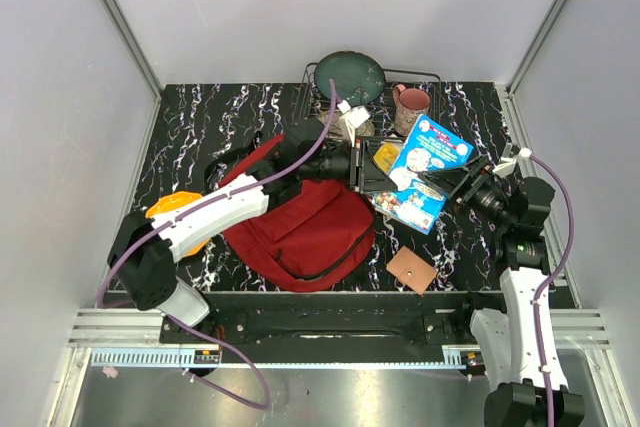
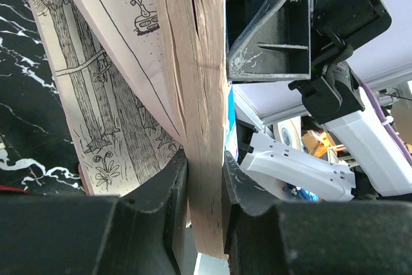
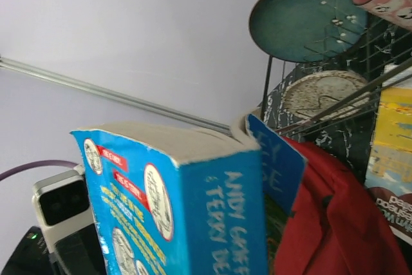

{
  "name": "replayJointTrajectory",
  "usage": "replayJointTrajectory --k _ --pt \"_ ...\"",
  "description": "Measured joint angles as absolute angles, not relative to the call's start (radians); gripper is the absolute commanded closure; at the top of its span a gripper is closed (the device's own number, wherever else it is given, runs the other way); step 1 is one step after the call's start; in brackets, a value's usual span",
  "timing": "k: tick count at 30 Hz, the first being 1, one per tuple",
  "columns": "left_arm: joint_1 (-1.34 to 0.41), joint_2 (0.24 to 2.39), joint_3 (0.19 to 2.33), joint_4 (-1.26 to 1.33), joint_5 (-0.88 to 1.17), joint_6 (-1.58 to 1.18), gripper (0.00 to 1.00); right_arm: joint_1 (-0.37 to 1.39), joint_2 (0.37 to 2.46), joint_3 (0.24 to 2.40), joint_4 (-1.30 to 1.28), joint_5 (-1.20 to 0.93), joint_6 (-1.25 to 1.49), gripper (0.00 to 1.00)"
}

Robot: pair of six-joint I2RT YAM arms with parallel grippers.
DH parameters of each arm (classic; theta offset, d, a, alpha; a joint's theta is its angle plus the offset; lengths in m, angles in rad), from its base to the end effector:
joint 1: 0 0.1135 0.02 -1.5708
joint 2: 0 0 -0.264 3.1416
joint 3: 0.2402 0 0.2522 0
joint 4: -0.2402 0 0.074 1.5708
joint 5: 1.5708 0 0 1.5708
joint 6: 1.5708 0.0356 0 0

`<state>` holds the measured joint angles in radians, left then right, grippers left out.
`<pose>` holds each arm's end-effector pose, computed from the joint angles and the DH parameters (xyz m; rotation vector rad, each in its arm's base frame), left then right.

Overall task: Pack the student bag
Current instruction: Pick up the book from the center of the board.

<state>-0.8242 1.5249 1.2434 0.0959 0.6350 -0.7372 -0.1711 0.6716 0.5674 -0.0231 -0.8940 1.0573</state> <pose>0.2295 -0.2791 0.3479 0.6250 1.9532 -1.6172 0.1611 0.0003 0.2997 0.3966 1.8165 1.3883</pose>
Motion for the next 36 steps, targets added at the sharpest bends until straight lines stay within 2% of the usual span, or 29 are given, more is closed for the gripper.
replayJointTrajectory --k 3,4,7,8,9,10,11,12,15,20,25,30,36 --pt "-0.825 1.538 1.243 0.117 0.654 -0.751 1.0 -0.17 0.673 0.567 0.029 -0.925 1.08 0.32" --pt "-0.826 1.543 1.243 0.125 0.658 -0.756 1.0 -0.17 0.677 0.564 0.057 -0.938 1.09 0.46" --pt "-0.826 1.557 1.243 0.143 0.668 -0.77 1.0 -0.171 0.691 0.547 0.117 -0.962 1.114 0.69" --pt "-0.823 1.56 1.243 0.144 0.668 -0.773 0.99 -0.171 0.699 0.544 0.13 -0.966 1.125 0.8" --pt "-0.822 1.563 1.243 0.138 0.664 -0.774 0.91 -0.171 0.703 0.543 0.136 -0.97 1.131 0.86" --pt "-0.82 1.567 1.243 0.133 0.661 -0.773 0.78 -0.171 0.704 0.543 0.137 -0.968 1.134 0.92" --pt "-0.82 1.567 1.243 0.126 0.657 -0.771 0.42 -0.171 0.701 0.543 0.131 -0.967 1.128 0.99" --pt "-0.821 1.567 1.243 0.114 0.649 -0.762 0.26 -0.171 0.697 0.546 0.117 -0.962 1.117 1.0" --pt "-0.826 1.555 1.243 0.046 0.577 -0.706 0.02 -0.17 0.673 0.564 0.006 -0.934 1.049 1.0" --pt "-0.817 1.441 1.2 -0.078 0.379 -0.66 0.01 -0.17 0.652 0.574 -0.121 -0.899 0.976 1.0" --pt "-0.762 1.275 1.111 -0.096 0.274 -0.652 0.01 -0.17 0.658 0.508 0.022 -0.971 1.06 1.0" --pt "-0.744 1.269 1.11 -0.025 0.278 -0.664 0.01 -0.165 0.695 0.489 0.128 -1.048 1.132 1.0" --pt "-0.744 1.372 1.119 0.115 0.37 -0.735 0.01 -0.107 0.719 0.504 0.243 -1.095 1.191 1.0"
